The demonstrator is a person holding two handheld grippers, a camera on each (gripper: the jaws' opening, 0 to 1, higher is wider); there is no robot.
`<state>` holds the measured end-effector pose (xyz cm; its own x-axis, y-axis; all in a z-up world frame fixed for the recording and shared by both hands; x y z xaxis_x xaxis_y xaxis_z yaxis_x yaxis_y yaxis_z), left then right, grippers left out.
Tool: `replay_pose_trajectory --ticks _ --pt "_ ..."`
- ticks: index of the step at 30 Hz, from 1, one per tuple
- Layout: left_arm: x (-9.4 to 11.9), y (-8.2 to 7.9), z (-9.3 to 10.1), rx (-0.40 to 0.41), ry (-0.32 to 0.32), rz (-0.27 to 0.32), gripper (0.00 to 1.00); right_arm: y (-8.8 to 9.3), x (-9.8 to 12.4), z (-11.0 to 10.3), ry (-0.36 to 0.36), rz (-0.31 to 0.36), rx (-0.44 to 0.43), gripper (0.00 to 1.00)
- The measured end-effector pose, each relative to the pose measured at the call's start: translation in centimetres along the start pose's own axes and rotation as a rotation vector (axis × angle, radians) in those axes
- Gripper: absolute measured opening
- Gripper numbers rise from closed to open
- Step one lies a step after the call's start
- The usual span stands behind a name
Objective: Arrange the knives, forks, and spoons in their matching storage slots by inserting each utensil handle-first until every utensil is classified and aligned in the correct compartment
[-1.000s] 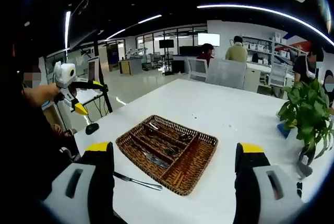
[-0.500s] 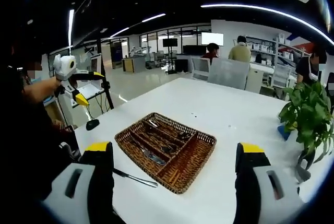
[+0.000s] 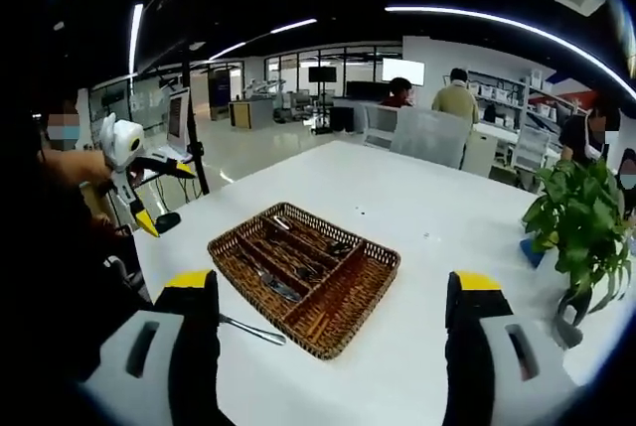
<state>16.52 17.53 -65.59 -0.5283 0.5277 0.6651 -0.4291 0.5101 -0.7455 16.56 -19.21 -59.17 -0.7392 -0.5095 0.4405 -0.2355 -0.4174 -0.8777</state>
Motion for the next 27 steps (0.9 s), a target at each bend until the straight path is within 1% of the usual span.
replay_pose_trajectory --ticks 1,2,3,4,5,6,7,8,9,12,14,15,17,18,20,21,23,24,25,26,27 --pt "-0.2 0.3 0.3 -0.018 0.004 -0.023 0.97 0.1 -0.1 -0.1 0.0 0.002 -0.001 0.97" --pt "-0.2 0.5 0.3 -0.027 0.006 -0.033 0.97 0.1 -0.1 -0.2 -0.001 0.003 -0.003 0.98" --pt "-0.7 0.9 0.6 -0.042 0.006 -0.049 0.99 0.2 -0.2 -0.5 -0.011 0.014 -0.012 0.99" --pt "-1.0 1.0 0.7 -0.045 -0.002 -0.044 1.0 0.2 -0.2 -0.8 -0.019 0.016 -0.025 1.0" --pt "-1.3 1.3 0.8 -0.047 -0.005 -0.044 1.0 0.0 -0.4 -1.2 -0.041 0.037 -0.026 1.0" --pt "-1.6 1.5 0.9 -0.047 -0.002 -0.055 1.0 -0.1 -0.5 -1.3 -0.044 0.05 -0.022 1.0" --pt "-1.9 1.8 1.2 -0.048 0.015 -0.074 1.0 0.0 -0.6 -1.3 -0.042 0.054 -0.015 1.0" --pt "-2.2 1.9 1.4 -0.047 0.018 -0.074 1.0 0.2 -0.8 -1.3 -0.039 0.047 -0.013 1.0" --pt "-2.6 2.3 1.6 -0.045 0.026 -0.095 1.0 0.4 -0.9 -1.3 -0.026 0.039 0.004 1.0" --pt "-3.6 3.0 2.2 -0.093 0.04 -0.13 1.0 0.7 -1.0 -1.5 -0.029 0.016 0.046 1.0" --pt "-4.5 3.7 2.6 -0.107 0.047 -0.135 1.0 1.0 -1.0 -1.7 -0.032 0.008 0.059 1.0" --pt "-4.8 3.9 2.6 -0.105 0.051 -0.134 1.0 1.1 -1.1 -1.7 -0.034 0.007 0.058 1.0" --pt "-5.9 4.8 3.2 -0.061 0.077 -0.135 1.0 1.1 -1.0 -2.0 -0.049 0.007 0.043 1.0" --pt "-6.5 5.5 3.5 -0.059 0.089 -0.151 1.0 1.0 -1.1 -2.1 -0.056 0.009 0.036 1.0" --pt "-7.2 6.5 3.6 -0.08 0.079 -0.185 1.0 1.0 -1.1 -2.4 -0.062 0.01 0.043 0.99" --pt "-7.7 7.0 3.8 -0.078 0.082 -0.189 0.99 1.0 -1.1 -2.7 -0.066 0.006 0.063 0.99" --pt "-8.2 7.8 4.2 -0.07 0.099 -0.214 0.91 1.1 -1.2 -3.0 -0.076 0.007 0.076 0.99" --pt "-8.4 8.1 4.3 -0.076 0.099 -0.224 0.9 1.2 -1.2 -3.2 -0.083 0.005 0.077 0.99" --pt "-8.8 8.6 4.5 -0.077 0.105 -0.246 0.9 1.4 -1.3 -3.3 -0.087 0.0 0.077 0.99" --pt "-8.6 9.1 4.8 -0.066 0.111 -0.278 0.89 1.6 -1.3 -3.4 -0.089 -0.005 0.077 0.99" --pt "-8.8 8.3 4.4 -0.101 0.07 -0.24 0.86 1.8 -1.2 -3.5 -0.089 -0.006 0.075 0.99"
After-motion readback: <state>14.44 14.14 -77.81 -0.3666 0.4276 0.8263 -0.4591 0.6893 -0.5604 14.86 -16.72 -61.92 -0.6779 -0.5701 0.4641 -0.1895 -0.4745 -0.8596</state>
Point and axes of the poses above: the point that each gripper's makers call its tool centre point, and the gripper's own axes: x roughly backward along the fingers, z roughly to its right, y roughly out of its underside, the point moved 7 cm from there along x, roughly backward along the fingers, and after that the axes turned 11 degrees about x, right-handed, at the moved point
